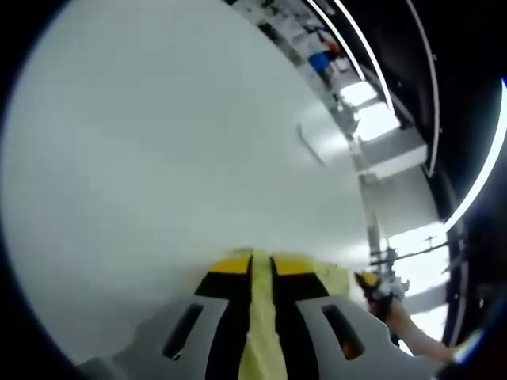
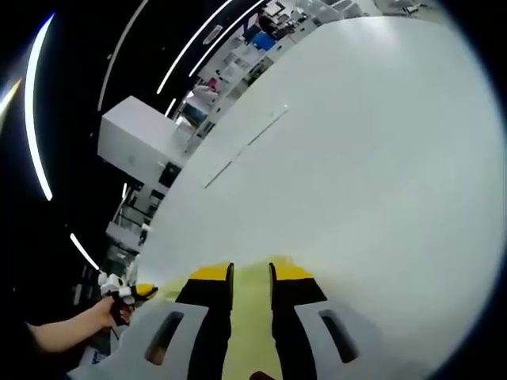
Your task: Fold the garment on the visible template until the final outline fits inside the template.
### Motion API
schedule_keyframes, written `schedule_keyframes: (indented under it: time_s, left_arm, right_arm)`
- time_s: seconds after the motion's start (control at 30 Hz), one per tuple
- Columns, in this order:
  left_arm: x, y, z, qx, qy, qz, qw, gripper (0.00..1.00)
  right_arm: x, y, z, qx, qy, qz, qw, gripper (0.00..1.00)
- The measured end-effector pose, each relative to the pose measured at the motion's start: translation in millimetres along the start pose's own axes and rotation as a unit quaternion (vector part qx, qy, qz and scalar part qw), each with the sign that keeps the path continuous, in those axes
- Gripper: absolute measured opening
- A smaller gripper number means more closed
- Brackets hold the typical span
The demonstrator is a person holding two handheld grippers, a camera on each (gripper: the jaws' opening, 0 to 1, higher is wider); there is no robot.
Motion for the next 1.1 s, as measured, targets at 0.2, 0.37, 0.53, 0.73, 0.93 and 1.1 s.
schedule_keyframes:
  time_s: [0.2,0.37,0.53,0.73,0.93,1.1]
  left_arm:
    - [-3,-5.8,-1.7,0.014,-0.012,0.001,0.9998,0.15]
    - [-9,-2.7,5.2,0.041,-0.032,0.003,0.9986,0.21]
    - [-15,-2.7,8.8,0.07,-0.054,-0.005,0.9961,0.26]
    - [-28,-5.8,13.3,0.099,-0.068,-0.011,0.9927,0.31]
    - [-50,-24.6,8.7,0.159,-0.108,-0.029,0.9809,0.37]
    - [-60,-35.6,-5.9,0.195,-0.103,-0.024,0.975,0.4]
  right_arm:
    - [-4,2,2.2,-0.007,-0.01,-0.004,0.9999,0.2]
    - [-10,6,3.0,-0.016,-0.019,-0.004,0.9997,0.21]
    - [-17,11,4.0,-0.026,-0.029,-0.002,0.9992,0.22]
    - [-25,18,4.7,-0.038,-0.044,0.002,0.9983,0.23]
    - [-40,27,0.2,-0.078,-0.066,0.005,0.9948,0.24]
    - [-54,35,-1.8,-0.094,-0.092,0.014,0.9912,0.26]
Point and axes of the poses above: the point that each gripper's makers call its tool centre point, and the gripper's own axes: x roughly forward along the fingers, y roughly to its left, z roughly out of its top, the point moved 10 cm from there along -x, roughly backward along the fingers, and after that the axes turned 6 degrees about y, right-handed, at the moved point
